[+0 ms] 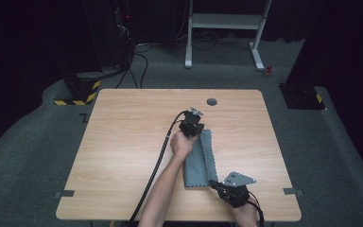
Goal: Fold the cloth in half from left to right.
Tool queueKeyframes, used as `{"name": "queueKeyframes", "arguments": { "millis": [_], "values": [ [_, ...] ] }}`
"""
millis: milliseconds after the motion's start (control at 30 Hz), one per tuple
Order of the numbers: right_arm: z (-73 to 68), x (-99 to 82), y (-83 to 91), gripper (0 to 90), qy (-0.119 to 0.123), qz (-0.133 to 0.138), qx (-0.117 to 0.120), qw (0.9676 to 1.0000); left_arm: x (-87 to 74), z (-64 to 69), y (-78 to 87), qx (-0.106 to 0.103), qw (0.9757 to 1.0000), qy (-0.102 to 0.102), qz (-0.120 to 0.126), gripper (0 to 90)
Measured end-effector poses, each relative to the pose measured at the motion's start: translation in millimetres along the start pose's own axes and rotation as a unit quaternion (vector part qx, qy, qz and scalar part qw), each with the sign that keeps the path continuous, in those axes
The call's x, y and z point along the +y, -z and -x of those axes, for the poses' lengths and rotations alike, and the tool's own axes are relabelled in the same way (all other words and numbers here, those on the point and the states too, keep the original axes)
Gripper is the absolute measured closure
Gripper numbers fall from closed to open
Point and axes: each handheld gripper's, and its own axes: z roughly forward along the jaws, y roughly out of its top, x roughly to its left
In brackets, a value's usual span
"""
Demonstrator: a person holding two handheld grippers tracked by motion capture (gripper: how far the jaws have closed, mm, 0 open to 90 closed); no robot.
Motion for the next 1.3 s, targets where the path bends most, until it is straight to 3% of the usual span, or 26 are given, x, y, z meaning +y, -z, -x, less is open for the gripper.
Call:
{"name": "queueKeyframes", "arguments": {
  "millis": [367, 500, 633, 833, 967, 1033, 1100, 1200, 1300],
  "values": [
    [10.7, -8.2, 1.7, 89.7, -0.024, -0.017, 0.004, 0.9996, 2.7, 11.8, -15.1, 0.010, 0.9996, -0.021, -0.018, 88.4],
    [16.9, -9.0, 3.6, 81.3, -0.040, -0.016, -0.004, 0.9991, 1.3, 10.4, -15.0, 0.017, 0.9996, -0.008, -0.018, 67.0],
    [26.3, -7.2, 12.1, 78.4, -0.057, -0.004, -0.017, 0.9982, -1.0, 8.0, 0.9, 0.023, 0.9997, -0.001, 0.002, 55.6],
    [43.4, 9.3, 12.4, 78.5, -0.047, -0.002, -0.029, 0.9985, -20.9, 5.9, 40.3, 0.015, 0.9998, -0.002, 0.009, 48.5],
    [53.0, 22.8, -7.3, 77.0, -0.037, -0.029, -0.027, 0.9986, -48.6, 11.5, 64.8, 0.001, 0.9999, -0.012, 0.008, 47.2],
    [55.4, 28.0, -19.1, 74.9, -0.028, -0.051, -0.035, 0.9977, -61.7, 14.8, 74.6, 0.006, 0.9998, -0.020, 0.004, 46.0],
    [60.6, 31.3, -29.3, 74.0, -0.028, -0.064, -0.045, 0.9966, -74.8, 17.7, 84.0, -0.002, 0.9999, -0.016, 0.003, 45.4],
    [69.6, 34.6, -41.0, 72.7, -0.040, -0.076, -0.047, 0.9952, -88.7, 23.8, 91.7, -0.008, 0.9997, -0.023, 0.002, 43.8],
    [73.2, 36.1, -50.5, 73.3, -0.034, -0.089, -0.054, 0.9940, -100.8, 32.7, 94.5, -0.007, 0.9993, -0.036, -0.010, 42.8]
  ]
}}
